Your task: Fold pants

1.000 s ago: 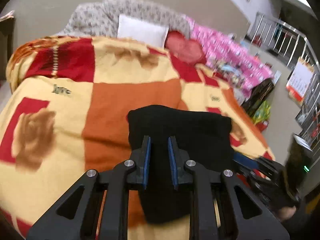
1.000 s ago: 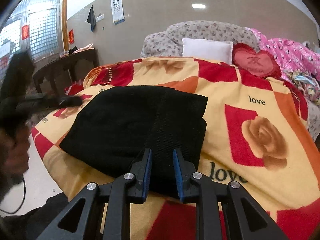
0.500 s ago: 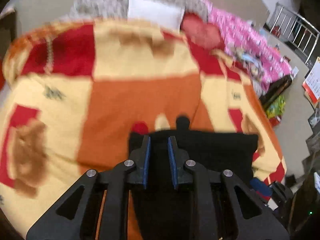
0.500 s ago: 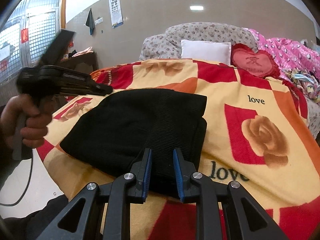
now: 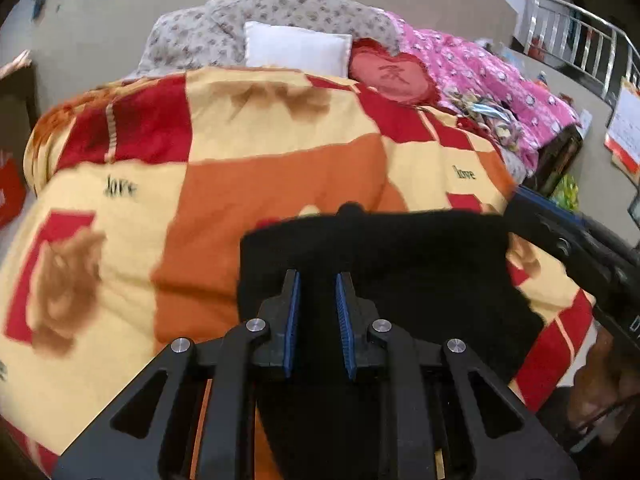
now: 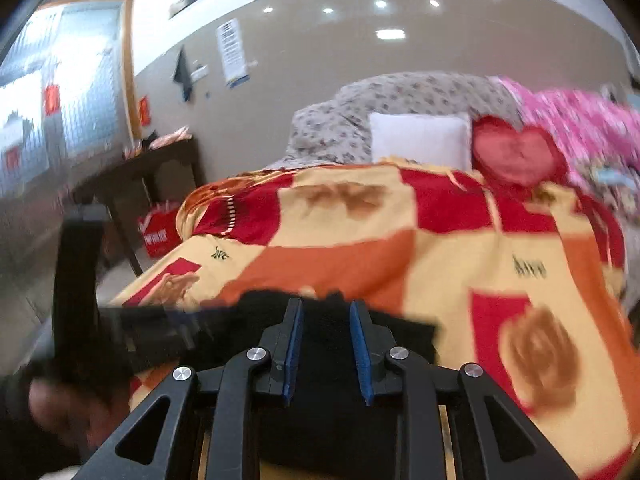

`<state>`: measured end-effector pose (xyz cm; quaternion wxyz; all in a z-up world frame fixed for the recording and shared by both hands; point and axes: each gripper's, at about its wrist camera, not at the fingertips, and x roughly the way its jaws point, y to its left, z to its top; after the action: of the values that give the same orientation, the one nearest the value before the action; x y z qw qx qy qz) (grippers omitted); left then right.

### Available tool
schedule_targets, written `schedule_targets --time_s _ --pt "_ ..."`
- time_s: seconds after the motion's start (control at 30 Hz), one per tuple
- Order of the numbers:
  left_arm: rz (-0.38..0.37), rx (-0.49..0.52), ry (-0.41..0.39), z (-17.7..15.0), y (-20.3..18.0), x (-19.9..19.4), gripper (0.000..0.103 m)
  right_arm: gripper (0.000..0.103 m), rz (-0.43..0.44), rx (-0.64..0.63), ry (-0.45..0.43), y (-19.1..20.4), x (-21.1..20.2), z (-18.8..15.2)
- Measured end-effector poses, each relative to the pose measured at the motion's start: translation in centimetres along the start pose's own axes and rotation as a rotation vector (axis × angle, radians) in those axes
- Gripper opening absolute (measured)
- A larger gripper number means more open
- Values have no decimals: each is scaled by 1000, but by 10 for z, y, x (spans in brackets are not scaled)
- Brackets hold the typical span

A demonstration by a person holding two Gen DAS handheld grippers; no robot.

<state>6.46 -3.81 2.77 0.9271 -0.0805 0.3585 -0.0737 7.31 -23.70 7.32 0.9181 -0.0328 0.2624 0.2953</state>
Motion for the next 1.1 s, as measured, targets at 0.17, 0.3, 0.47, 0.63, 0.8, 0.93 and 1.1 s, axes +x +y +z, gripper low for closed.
schedule_targets --time_s 0.17,0.3,0.47,0.63,0.8,0.93,1.1 --pt "-10 -21 -3 0 1 4 17 22 61 7 213 3 70 -3" --pt "16 13 -12 -2 -6 4 17 14 100 93 225 -36 67 -17" --pt "4 -2 -12 -2 -3 6 17 8 119 121 192 -66 49 -26" --pt "1 2 -9 -2 -4 6 17 9 51 133 193 -84 43 -28" --pt "3 5 -11 -2 -4 6 17 8 2 99 190 -83 46 -31" --pt "14 19 -15 -2 -4 6 17 9 -5 118 229 -86 54 -25" --pt "-10 18 -2 0 1 7 18 12 -36 83 143 -66 8 -13"
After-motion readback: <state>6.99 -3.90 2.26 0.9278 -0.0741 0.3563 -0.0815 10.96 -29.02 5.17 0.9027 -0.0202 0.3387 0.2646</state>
